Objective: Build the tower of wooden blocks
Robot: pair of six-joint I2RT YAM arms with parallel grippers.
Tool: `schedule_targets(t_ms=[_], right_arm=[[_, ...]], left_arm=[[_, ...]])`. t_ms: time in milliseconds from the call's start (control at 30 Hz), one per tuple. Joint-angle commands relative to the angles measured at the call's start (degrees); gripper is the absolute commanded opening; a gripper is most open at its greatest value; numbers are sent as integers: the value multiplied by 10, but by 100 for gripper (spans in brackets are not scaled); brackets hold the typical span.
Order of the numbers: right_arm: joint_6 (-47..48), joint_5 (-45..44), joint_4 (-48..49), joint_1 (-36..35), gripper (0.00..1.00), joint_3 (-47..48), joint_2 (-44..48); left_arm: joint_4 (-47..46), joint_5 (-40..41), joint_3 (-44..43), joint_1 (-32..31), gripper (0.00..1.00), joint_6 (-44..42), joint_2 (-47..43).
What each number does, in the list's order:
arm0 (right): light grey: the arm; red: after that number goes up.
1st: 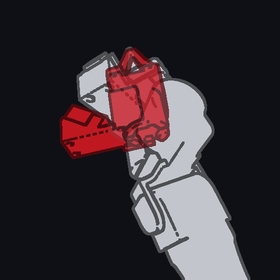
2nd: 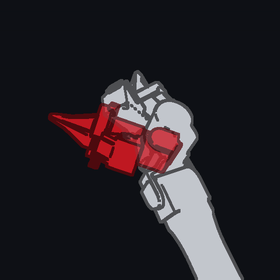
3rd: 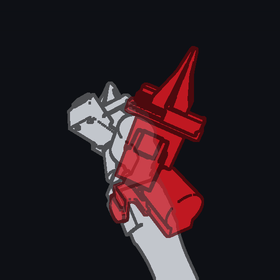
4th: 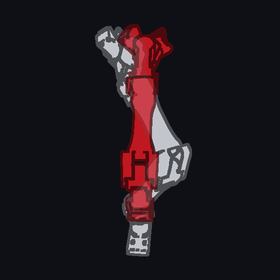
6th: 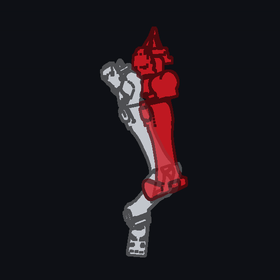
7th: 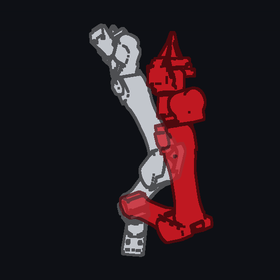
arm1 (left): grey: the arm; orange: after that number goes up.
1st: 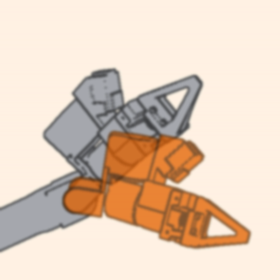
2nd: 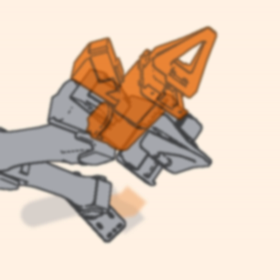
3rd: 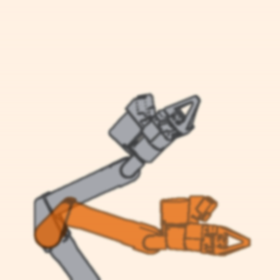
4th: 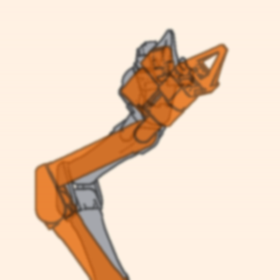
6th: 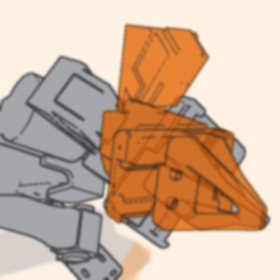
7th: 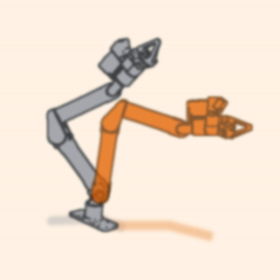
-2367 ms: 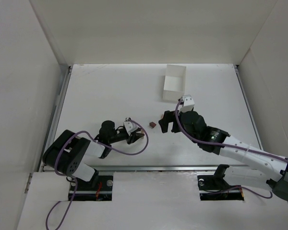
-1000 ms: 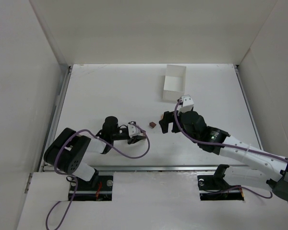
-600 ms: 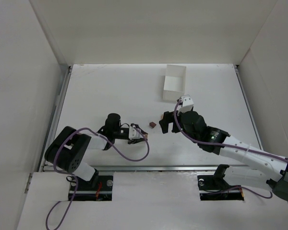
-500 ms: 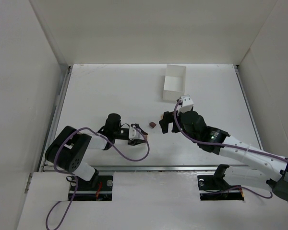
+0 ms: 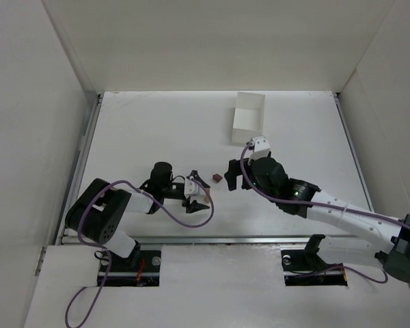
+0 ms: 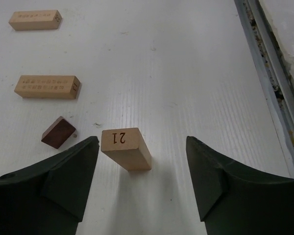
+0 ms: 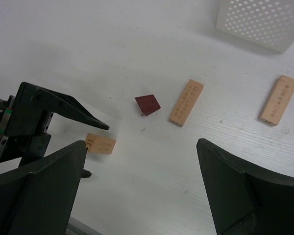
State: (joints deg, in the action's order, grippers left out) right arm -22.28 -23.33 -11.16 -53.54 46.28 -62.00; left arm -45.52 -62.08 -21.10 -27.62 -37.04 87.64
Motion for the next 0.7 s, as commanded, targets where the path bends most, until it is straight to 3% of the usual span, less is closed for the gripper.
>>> schedule_targets(t_ms=[0,33,233,267,433,667], right_arm=[[-50,-25,9,10,100,41,-8],[-69,-25,-16,23,100,63,-19],[-146,4,-152,87,100,199,-149],[-152,4,-196,106,100,236,-171],[-152,28,-276,132,97,328,-319],[-140,55,-277,151,82,343,-410]], left_arm=[[-34,5,-8,5,71,18,-6],[-42,13,-8,5,79,28,-6],[-12,23,-14,26,92,-7,-37],[11,17,-14,26,100,-19,-47],[60,-1,-14,31,100,-36,-80],[154,-44,-14,36,100,-71,-129]])
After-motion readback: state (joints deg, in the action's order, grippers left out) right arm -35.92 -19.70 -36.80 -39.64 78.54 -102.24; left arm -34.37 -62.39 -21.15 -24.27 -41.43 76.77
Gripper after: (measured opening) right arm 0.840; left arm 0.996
